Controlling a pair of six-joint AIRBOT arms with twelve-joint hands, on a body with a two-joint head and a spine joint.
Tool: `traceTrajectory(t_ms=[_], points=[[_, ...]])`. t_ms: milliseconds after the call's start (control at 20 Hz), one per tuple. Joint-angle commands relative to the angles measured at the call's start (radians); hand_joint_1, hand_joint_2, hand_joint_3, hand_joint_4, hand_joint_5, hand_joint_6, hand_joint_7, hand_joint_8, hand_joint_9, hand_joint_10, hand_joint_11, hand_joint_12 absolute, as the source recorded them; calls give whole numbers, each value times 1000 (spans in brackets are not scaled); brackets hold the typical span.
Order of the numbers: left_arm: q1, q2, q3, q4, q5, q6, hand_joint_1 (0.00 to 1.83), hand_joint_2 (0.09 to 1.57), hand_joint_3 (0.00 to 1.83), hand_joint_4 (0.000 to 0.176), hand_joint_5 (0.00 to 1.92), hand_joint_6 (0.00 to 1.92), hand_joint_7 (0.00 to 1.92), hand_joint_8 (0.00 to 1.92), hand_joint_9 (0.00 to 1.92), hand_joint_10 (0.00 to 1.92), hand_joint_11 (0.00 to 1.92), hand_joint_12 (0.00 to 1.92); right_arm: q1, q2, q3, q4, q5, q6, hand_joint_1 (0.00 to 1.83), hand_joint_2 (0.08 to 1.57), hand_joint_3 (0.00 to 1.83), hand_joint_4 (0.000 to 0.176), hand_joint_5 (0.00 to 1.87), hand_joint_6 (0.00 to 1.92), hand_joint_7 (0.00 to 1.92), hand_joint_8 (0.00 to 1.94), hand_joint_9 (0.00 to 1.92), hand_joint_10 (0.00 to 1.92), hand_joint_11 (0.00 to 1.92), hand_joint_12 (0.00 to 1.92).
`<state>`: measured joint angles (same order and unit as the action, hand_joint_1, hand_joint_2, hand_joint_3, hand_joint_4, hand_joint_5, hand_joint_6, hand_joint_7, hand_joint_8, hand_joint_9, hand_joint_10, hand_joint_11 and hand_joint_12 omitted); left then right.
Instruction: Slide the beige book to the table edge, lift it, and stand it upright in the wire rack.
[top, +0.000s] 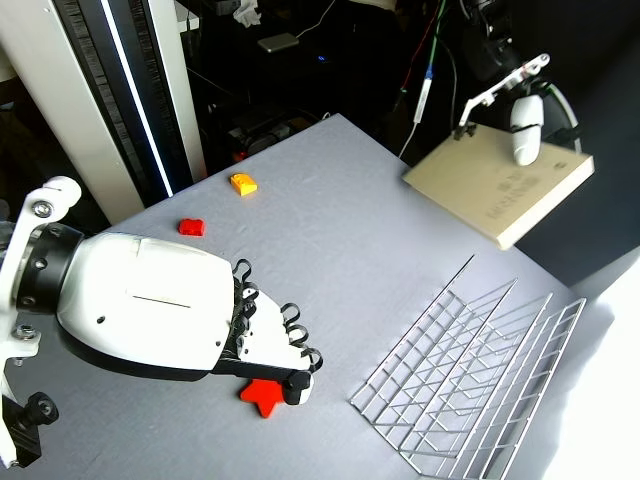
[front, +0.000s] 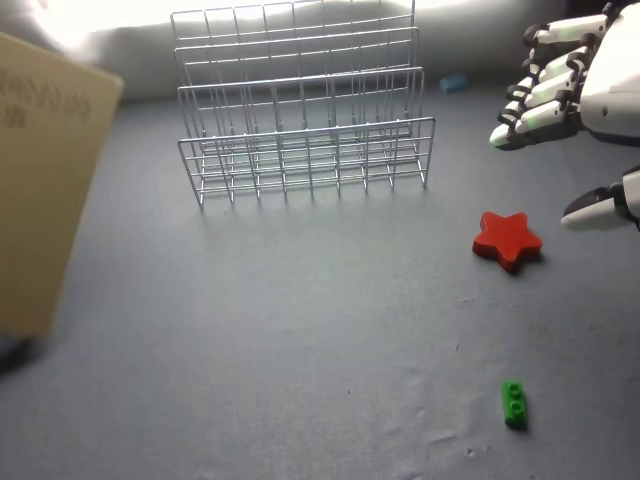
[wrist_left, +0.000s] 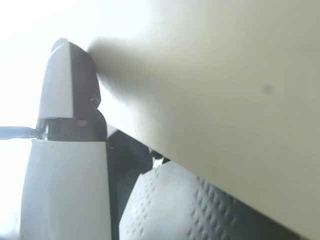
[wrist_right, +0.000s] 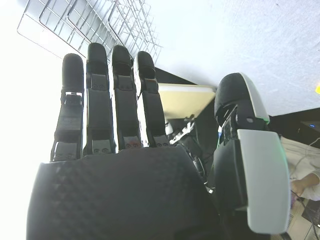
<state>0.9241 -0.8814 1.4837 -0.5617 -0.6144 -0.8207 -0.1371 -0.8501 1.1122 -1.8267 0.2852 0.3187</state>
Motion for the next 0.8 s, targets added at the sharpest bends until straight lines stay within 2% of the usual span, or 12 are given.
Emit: traceTrajectory(t_ms=[0, 50, 100, 150, 250, 500, 700, 750], points=[[-18, 10, 16, -39, -118, -22, 1485, 1144, 0, 0, 873, 1032, 738, 1185, 873, 1191, 855, 1549, 16, 6, 5, 28, -33, 2, 323, 1147, 1, 0, 450, 4, 484, 7, 469, 6, 0, 1088], [-31, 9, 19, -43, -118, -24, 1483, 1150, 2, 0, 864, 1048, 731, 1197, 854, 1218, 832, 1579, 16, 6, 5, 28, -37, 3, 323, 1144, 0, 0, 455, 6, 488, 7, 468, 5, 0, 1089], [-40, 9, 20, -46, -119, -25, 1474, 1207, 3, 0, 736, 1218, 614, 1318, 734, 1346, 724, 1659, 16, 6, 6, 28, -39, 3, 318, 1143, 0, 0, 458, 5, 500, 7, 479, 7, 0, 1105], [-60, 11, 19, -70, -132, -30, 1471, 1227, 0, 0, 701, 1279, 583, 1363, 704, 1378, 662, 1709, 18, 6, 6, 28, -41, 3, 330, 1136, 0, 0, 458, 4, 496, 3, 476, 4, 4, 1113], [-75, 15, 17, -124, -150, -88, 1470, 1228, 0, 0, 713, 1270, 573, 1355, 678, 1398, 691, 1679, 17, 6, 6, 28, -37, 4, 306, 1154, 5, 0, 438, 2, 469, 0, 468, 1, 7, 1126], [-90, 17, 19, -144, -167, -132, 1473, 1213, 0, 0, 740, 1254, 599, 1349, 708, 1322, 708, 1646, 21, 6, 7, 28, -31, 5, 276, 1161, 4, 0, 427, 0, 459, 0, 450, 0, 7, 1110], [-107, 20, 24, -190, -173, -155, 1472, 1224, 0, 0, 689, 1300, 591, 1353, 707, 1356, 689, 1684, 20, 6, 8, 28, -25, 4, 287, 1165, 3, 0, 405, 0, 441, 0, 430, 0, 0, 1089], [-111, 21, 25, -190, -180, -155, 1483, 1165, 0, 0, 808, 1129, 731, 1215, 861, 1184, 796, 1607, 23, 6, 8, 28, -34, 4, 292, 1163, 1, 0, 417, 6, 445, 4, 442, 5, 0, 1091]])
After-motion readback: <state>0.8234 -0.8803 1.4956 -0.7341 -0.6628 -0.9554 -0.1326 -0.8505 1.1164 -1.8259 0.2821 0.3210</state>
